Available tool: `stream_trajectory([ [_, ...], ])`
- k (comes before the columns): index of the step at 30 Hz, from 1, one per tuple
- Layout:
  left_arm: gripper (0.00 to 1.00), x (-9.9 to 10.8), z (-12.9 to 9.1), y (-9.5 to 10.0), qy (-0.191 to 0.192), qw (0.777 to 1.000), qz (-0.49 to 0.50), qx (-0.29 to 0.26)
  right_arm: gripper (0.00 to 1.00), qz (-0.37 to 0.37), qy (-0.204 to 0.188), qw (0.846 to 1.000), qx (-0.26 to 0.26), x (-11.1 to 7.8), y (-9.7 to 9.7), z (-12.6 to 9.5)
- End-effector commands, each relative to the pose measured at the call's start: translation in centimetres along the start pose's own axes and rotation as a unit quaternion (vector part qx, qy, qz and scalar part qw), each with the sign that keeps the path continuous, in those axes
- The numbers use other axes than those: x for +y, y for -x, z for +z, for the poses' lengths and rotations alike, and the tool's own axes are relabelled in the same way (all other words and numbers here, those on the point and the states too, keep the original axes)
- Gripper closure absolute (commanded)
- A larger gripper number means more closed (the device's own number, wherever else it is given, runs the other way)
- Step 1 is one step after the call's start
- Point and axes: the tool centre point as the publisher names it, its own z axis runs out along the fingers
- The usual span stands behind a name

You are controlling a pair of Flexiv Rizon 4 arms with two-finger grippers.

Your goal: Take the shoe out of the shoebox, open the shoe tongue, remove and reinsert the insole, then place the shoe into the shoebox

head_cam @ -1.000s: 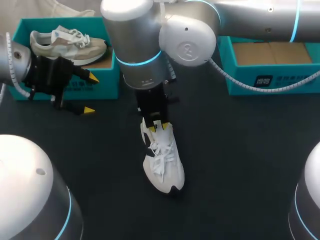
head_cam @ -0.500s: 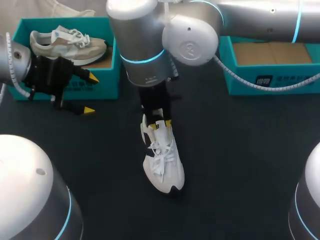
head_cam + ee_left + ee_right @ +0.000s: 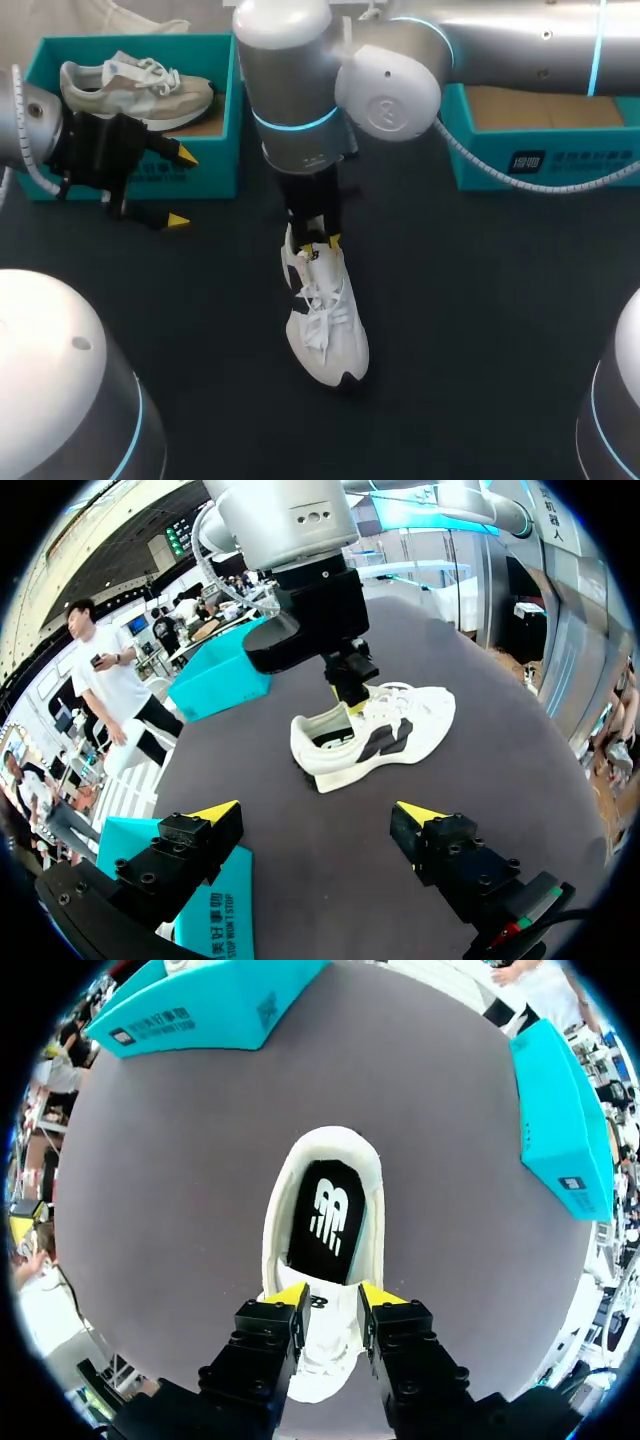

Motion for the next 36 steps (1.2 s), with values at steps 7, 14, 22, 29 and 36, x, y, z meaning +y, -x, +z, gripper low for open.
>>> stream_trajectory([
  [7, 0.0, 0.0, 0.0, 0.0, 0.001, 1.0, 0.0, 0.0, 0.0, -0.209, 0.038, 0.975, -0.066, 1.3, -1.8, -3.2],
  [14, 0.0, 0.0, 0.0, 0.0, 0.001, 1.0, 0.0, 0.0, 0.0, -0.209, 0.038, 0.975, -0.066, 1.3, -1.8, -3.2],
  [22, 0.0, 0.0, 0.0, 0.0, 0.001, 1.0, 0.0, 0.0, 0.0, -0.5, 0.14, 0.854, -0.039, 2.0, 1.3, -3.1],
  [29, 0.0, 0.0, 0.0, 0.0, 0.001, 1.0, 0.0, 0.0, 0.0, -0.634, 0.098, 0.766, -0.03, 4.9, 3.5, -3.5],
  [36, 0.0, 0.0, 0.0, 0.0, 0.001, 1.0, 0.0, 0.0, 0.0, -0.684, 0.07, 0.725, -0.023, 8.1, 2.5, -1.1],
])
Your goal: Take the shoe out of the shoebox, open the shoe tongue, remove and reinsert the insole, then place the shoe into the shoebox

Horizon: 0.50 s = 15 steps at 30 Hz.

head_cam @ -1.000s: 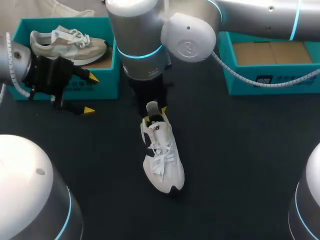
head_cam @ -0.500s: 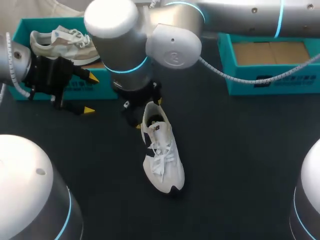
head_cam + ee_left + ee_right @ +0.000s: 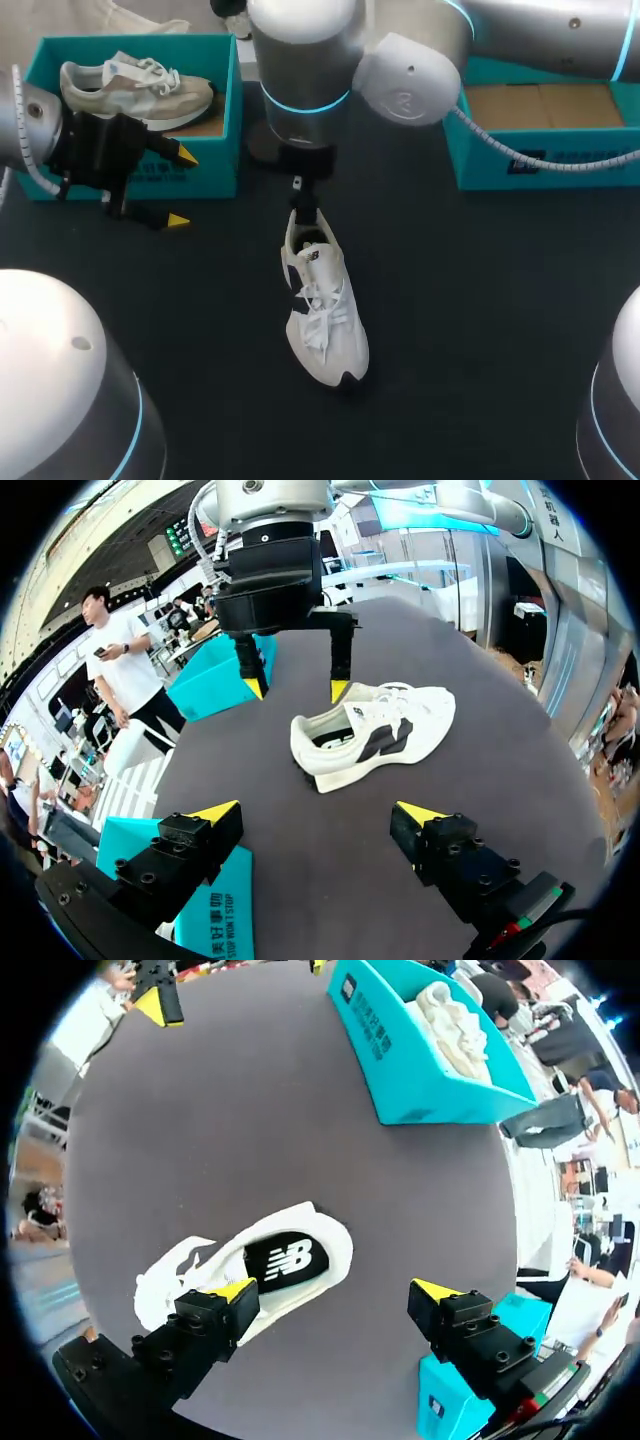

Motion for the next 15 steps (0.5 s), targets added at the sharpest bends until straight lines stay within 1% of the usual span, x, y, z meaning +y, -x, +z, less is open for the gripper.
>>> stream_trajectory([
  [1, 0.0, 0.0, 0.0, 0.0, 0.001, 1.0, 0.0, 0.0, 0.0, -0.236, 0.009, 0.97, 0.063, 1.0, 0.7, 2.8],
  [4, 0.0, 0.0, 0.0, 0.0, 0.001, 1.0, 0.0, 0.0, 0.09, -0.242, 0.003, 0.968, 0.068, 1.3, 0.8, 4.2],
  [5, 0.0, 0.0, 0.0, 0.0, 0.001, 1.0, 0.0, 0.0, 0.11, -0.246, -0.007, 0.967, 0.071, 1.4, 0.8, 4.6],
  [8, 0.0, 0.0, 0.0, 0.0, 0.001, 1.0, 0.0, 0.0, 0.15, -0.247, -0.005, 0.966, 0.072, 1.6, 0.9, 5.5],
  [11, 0.0, 0.0, 0.0, 0.0, 0.001, 1.0, 0.0, 0.0, 0.22, -0.258, -0.01, 0.963, 0.078, 1.8, 0.8, 6.4],
  [13, 0.0, 0.0, 0.0, 0.0, 0.001, 1.0, 0.0, 0.0, 0.22, -0.264, -0.01, 0.961, 0.082, 1.9, 0.8, 7.0],
  [15, 0.0, 0.0, 0.0, 0.0, 0.001, 1.0, 0.0, 0.0, 0.25, -0.264, -0.012, 0.961, 0.087, 1.9, 0.8, 7.5],
])
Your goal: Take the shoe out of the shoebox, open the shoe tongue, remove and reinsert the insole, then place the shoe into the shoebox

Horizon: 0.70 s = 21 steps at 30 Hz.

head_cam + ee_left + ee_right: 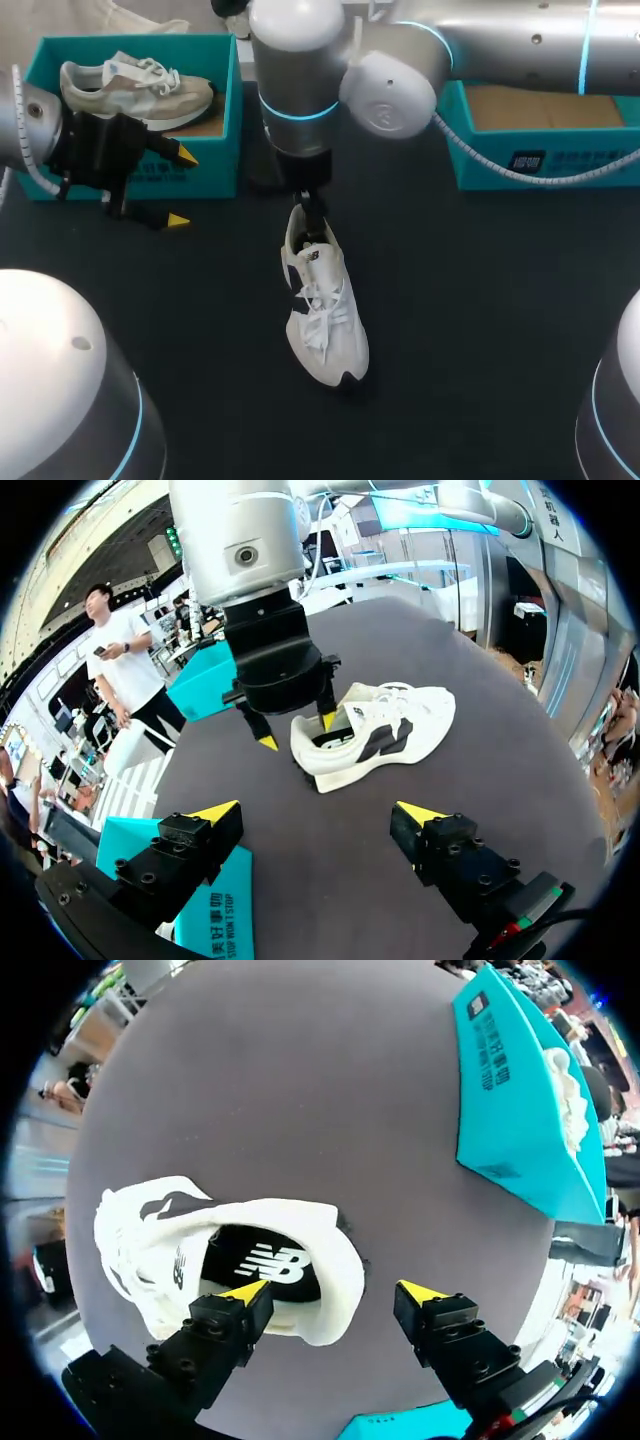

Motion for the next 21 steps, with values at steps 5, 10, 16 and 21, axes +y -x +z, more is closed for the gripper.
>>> stream_trajectory([
  [5, 0.0, 0.0, 0.0, 0.0, 0.001, 1.0, 0.0, 0.0, 0.45, -0.001, -0.007, 0.999, 0.041, 0.5, 1.1, 2.6],
  [10, 0.0, 0.0, 0.0, 0.0, 0.001, 1.0, 0.0, 0.0, 0.49, 0.024, -0.018, 0.999, 0.039, 0.6, 0.8, 2.6],
  [16, 0.0, 0.0, 0.0, 0.0, 0.001, 1.0, 0.0, 0.0, 0.51, 0.047, -0.028, 0.998, 0.039, 0.6, 0.2, 2.6],
  [21, 0.0, 0.0, 0.0, 0.0, 0.001, 1.0, 0.0, 0.0, 0.55, 0.063, -0.045, 0.996, 0.041, 0.8, -0.2, 3.4],
])
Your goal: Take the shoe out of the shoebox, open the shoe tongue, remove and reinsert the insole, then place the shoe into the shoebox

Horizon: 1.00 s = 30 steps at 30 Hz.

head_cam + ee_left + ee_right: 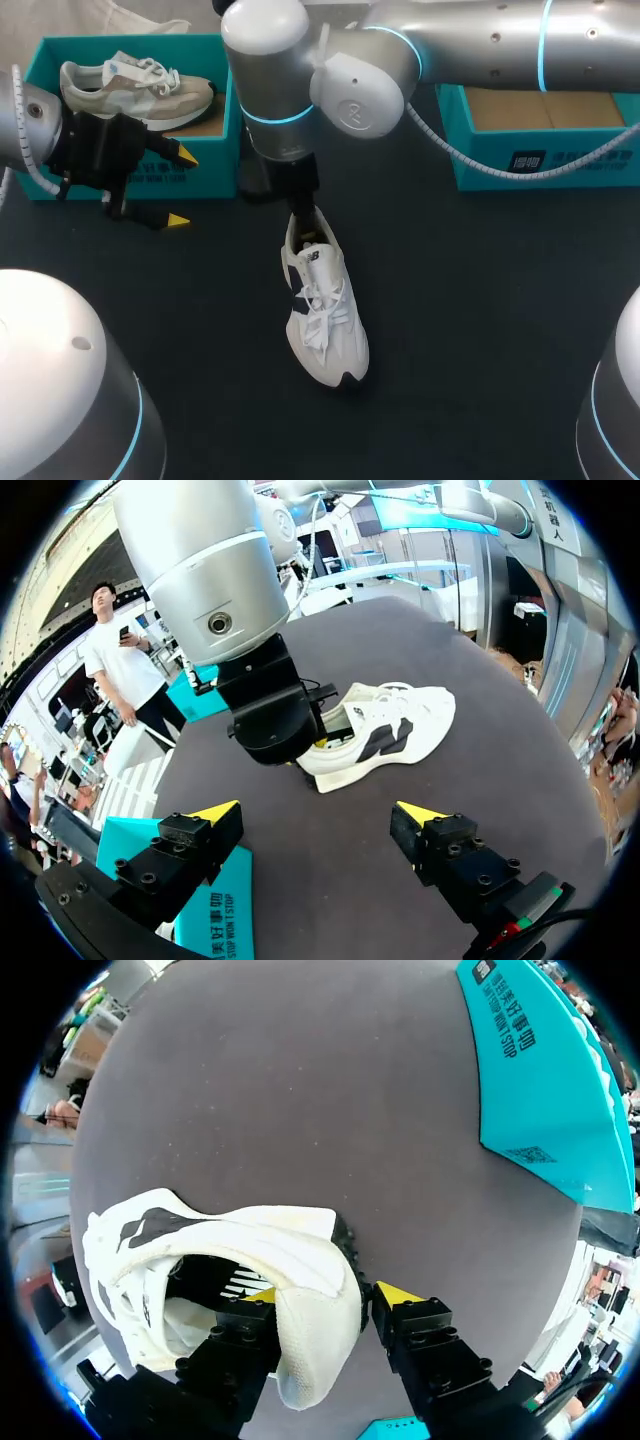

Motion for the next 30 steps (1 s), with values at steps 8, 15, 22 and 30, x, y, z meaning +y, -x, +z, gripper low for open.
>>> stream_trajectory([
  [8, 0.0, 0.0, 0.0, 0.0, 0.001, 1.0, 0.0, 0.0, 1.0, 0.041, -0.032, 0.999, -0.013, 0.6, 0.1, 1.0],
  [15, 0.0, 0.0, 0.0, 0.0, 0.001, 1.0, 0.0, 0.0, 1.0, 0.051, -0.043, 0.997, -0.025, -1.7, 0.2, -4.5],
  [22, 0.0, 0.0, 0.0, 0.0, 0.001, 1.0, 0.0, 0.0, 1.0, 0.017, -0.026, 0.999, -0.042, -4.4, 0.1, -13.5],
  [30, 0.0, 0.0, 0.0, 0.0, 0.001, 1.0, 0.0, 0.0, 1.0, 0.016, -0.021, 0.993, -0.118, -6.4, 0.3, -21.6],
])
